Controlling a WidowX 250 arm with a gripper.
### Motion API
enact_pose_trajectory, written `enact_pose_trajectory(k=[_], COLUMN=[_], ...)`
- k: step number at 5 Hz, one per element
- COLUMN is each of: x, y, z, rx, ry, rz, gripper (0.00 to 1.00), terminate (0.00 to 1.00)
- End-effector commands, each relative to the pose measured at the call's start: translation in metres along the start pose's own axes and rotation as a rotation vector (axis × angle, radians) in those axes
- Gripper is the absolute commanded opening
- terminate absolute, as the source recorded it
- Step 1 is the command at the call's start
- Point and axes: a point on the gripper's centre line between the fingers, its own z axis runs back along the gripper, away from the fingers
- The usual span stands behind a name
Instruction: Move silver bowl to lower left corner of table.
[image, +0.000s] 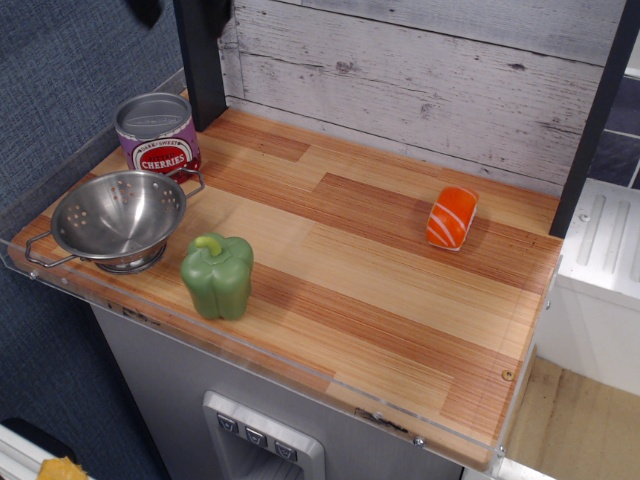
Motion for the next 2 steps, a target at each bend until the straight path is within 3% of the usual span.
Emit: enact_pose_trajectory(k=[1,2], x=[0.0043,0.0043], y=[-0.0426,-0.0426], z=[0.0280,0.0280], rx=[-0.014,-0.014], ry=[-0.023,-0.023], rz=[-0.098,-0.098], gripper=[1.00,1.00], terminate=[0.00,1.00])
